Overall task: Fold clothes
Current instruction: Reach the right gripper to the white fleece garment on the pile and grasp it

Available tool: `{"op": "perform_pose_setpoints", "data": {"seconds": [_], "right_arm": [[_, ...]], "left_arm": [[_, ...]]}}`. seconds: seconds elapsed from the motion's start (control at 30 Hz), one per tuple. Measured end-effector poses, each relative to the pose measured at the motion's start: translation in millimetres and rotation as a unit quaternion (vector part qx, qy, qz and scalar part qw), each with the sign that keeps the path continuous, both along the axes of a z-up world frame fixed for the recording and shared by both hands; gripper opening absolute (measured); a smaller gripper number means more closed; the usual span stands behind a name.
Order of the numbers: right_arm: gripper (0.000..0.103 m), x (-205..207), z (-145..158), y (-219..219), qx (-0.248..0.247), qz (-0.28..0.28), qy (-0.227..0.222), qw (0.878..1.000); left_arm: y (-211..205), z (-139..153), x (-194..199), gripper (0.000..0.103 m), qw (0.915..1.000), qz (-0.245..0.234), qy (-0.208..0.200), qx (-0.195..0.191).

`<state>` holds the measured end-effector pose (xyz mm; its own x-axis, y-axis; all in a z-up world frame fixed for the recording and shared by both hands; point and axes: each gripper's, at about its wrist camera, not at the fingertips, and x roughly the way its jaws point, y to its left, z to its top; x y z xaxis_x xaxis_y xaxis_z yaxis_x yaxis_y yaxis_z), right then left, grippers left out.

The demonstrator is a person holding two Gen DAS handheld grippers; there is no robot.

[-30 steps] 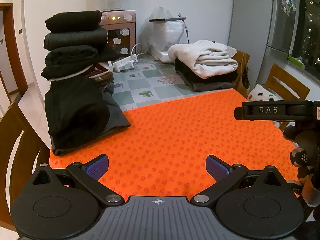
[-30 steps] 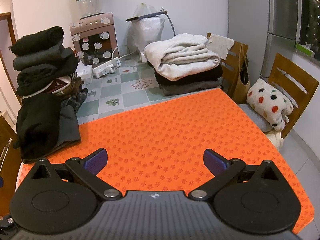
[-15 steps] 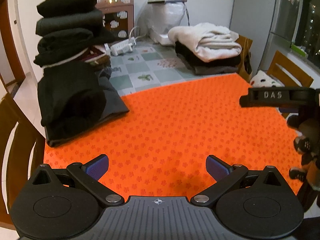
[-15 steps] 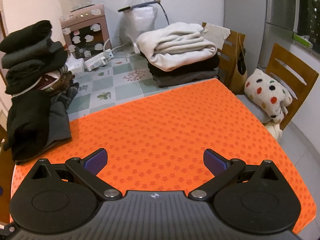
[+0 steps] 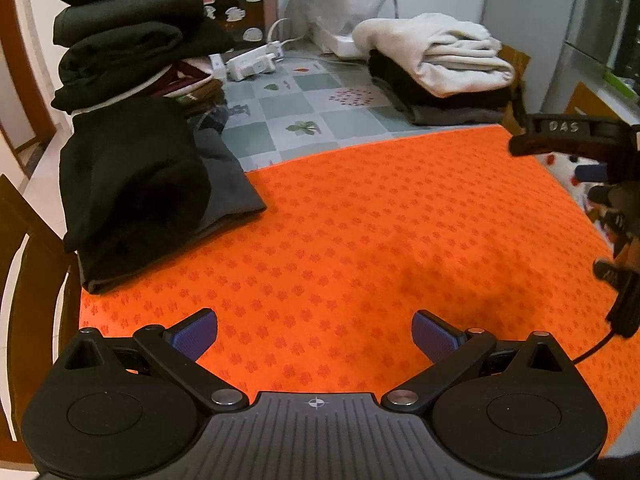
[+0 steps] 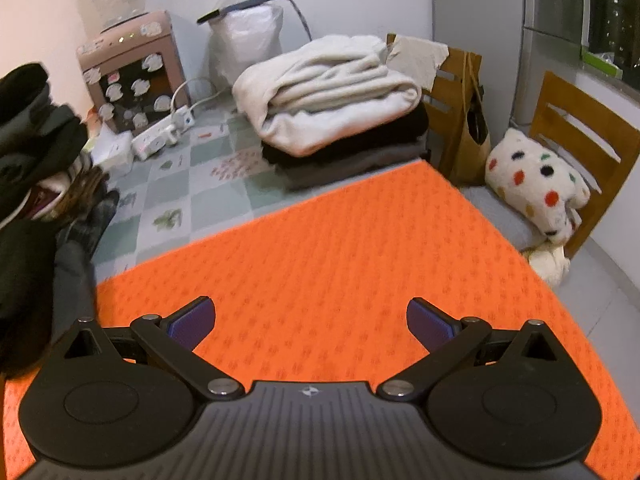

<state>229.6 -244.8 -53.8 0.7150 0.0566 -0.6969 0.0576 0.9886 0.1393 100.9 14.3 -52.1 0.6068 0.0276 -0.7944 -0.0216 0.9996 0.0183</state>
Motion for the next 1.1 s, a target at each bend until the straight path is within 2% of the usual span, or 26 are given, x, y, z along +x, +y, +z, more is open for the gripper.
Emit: {"op": "perform_pose_setpoints", "data": {"seconds": [0.27, 0.57, 0.8, 1.0, 1.1], "right_arm": [[0.102, 92, 3, -36, 0.038, -0.01, -0.029, 0.999], [0.102, 226, 13, -58, 0.085, -0.013, -0.072, 0.994], [0.102, 306, 19, -68, 0.103, -0.061, -0.091, 0.989], [0.103, 365, 7, -78, 0.067, -0.084, -0.067, 0.992], [0.103, 381, 4, -75, 0.05, -0.071, -0.057, 0.995]], "left_arm": [[5, -3, 39, 0.103, 0.9996, 0.021, -0.005, 0.021], [11, -6, 60, 0.103, 0.9993, 0.036, 0.003, 0.012], [14, -8, 73, 0.103, 0.9989, 0.045, 0.009, 0.006], [12, -10, 76, 0.103, 0.9992, 0.037, 0.015, 0.001], [9, -9, 76, 0.103, 0.9995, 0.028, 0.012, 0.0]]}}
